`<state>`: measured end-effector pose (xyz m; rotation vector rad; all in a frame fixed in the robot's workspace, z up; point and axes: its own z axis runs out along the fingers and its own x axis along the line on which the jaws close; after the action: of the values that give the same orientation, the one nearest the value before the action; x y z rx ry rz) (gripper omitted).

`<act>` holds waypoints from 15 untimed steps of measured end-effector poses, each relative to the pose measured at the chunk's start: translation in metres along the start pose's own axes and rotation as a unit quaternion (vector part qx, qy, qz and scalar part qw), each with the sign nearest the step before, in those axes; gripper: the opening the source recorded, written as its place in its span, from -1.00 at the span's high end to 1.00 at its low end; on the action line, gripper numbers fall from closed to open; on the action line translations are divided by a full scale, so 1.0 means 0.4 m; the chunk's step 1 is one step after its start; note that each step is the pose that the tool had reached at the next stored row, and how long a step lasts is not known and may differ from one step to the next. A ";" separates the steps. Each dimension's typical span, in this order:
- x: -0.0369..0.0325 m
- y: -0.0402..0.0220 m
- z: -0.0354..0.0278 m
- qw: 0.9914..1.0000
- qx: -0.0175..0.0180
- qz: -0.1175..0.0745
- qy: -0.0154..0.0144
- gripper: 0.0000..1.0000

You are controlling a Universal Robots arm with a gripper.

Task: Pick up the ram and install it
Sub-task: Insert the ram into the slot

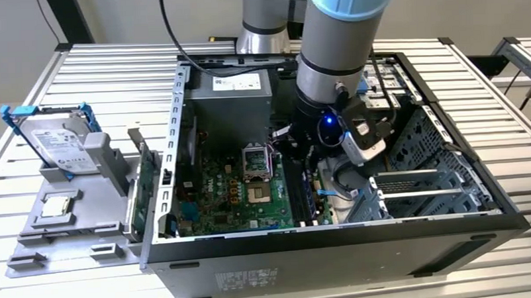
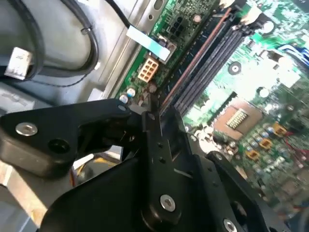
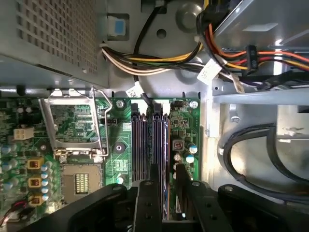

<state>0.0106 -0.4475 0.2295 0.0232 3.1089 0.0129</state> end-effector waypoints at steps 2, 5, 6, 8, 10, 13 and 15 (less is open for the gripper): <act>-0.001 0.000 -0.022 1.000 0.000 0.000 0.000 -1.00; -0.001 0.000 -0.033 1.000 0.000 0.000 0.000 -1.00; -0.001 0.000 -0.033 1.000 0.000 0.000 0.000 -1.00; -0.001 0.000 -0.033 1.000 0.000 -0.001 0.000 1.00; -0.001 0.000 -0.033 1.000 0.000 -0.001 0.000 1.00; -0.001 0.000 -0.033 1.000 0.000 -0.002 0.000 1.00; -0.001 0.000 -0.033 1.000 0.000 -0.006 0.000 1.00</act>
<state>0.0106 -0.4475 0.2428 0.0055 3.1091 0.0129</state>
